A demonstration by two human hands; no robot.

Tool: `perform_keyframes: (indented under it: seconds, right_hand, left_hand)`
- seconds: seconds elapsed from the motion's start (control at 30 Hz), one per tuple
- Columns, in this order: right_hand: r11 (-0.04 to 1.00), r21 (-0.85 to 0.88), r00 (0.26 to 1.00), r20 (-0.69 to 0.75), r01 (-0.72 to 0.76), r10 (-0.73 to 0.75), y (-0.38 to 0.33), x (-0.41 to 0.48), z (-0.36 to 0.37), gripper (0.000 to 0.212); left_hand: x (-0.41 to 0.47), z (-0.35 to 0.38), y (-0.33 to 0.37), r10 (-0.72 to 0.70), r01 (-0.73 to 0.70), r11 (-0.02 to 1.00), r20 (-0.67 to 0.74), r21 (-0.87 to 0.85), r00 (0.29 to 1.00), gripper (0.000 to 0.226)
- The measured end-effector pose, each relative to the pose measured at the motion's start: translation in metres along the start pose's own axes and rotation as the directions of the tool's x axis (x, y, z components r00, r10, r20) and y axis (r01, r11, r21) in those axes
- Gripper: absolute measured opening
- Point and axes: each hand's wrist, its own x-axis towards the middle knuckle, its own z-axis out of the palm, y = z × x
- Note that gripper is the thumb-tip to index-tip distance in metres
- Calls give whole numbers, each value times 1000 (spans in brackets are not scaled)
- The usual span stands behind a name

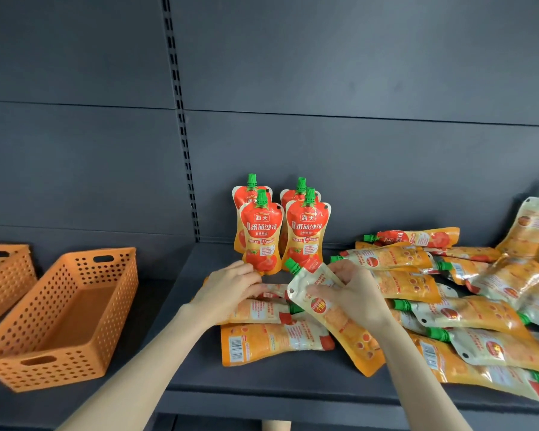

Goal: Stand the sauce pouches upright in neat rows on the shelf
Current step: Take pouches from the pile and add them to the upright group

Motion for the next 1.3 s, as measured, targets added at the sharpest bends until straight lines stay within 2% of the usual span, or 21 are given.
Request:
perform_keyframes:
  seconds: [0.1,0.2,0.27,0.3,0.37,0.43,0.53,0.6,0.73,0.87,1.03,1.17,1.3]
  right_hand:
    - [996,87,1000,-13,26,-25,-6,3,-2,32]
    - [983,172,998,-43,62,-56,-14,5,-3,31]
    - [970,224,994,-78,91,-75,-20,7,-4,30]
    - [960,259,992,-100,103,-80,-24,8,-4,29]
    - [939,318,983,-161,132,-84,-33,11,-3,28]
    - [923,345,968,-235,172,-92,-41,17,1,28]
    - [898,381,951,-288,218,-109,-50,24,11,31]
    - [891,395,951,-287,225,-113,-53,30,19,32]
    - [868,439,956,-267,232,-120,-58,37,32,16]
    - [872,424,954,-266,247,-141,-55,42,39,15]
    - [905,356,944,-305,233,-124,-47,43,44,17]
    - [923,292,930,-336,250,-146,-48,50,46,31]
    - [943,215,936,-301,254,-183,-45,52,50,28]
  left_hand:
    - [-1,0,-5,158,-134,974,-123,184,980,22]
    - [0,-7,-11,143,-106,975,-187,194,972,24]
    - [2,-14,-17,117,-75,986,-304,146,946,15]
    - [2,-19,-18,83,-52,994,-358,96,930,19]
    - [4,-27,-18,-15,7,1000,-422,-19,906,51]
    - [6,-33,-17,-123,62,987,-447,-150,886,65]
    - [8,-38,-16,-298,129,911,-409,-392,862,55]
    - [10,-41,-16,-420,159,784,-325,-600,847,44]
    - [9,-48,-18,-486,161,563,-168,-811,858,37]
    - [3,-50,-22,-513,140,414,-104,-899,852,34]
    - [3,-51,-23,-567,80,372,-158,-925,809,25]
    - [4,-50,-24,-592,75,323,-139,-943,794,25]
    - [-2,-36,-18,-626,111,288,-100,-951,773,24]
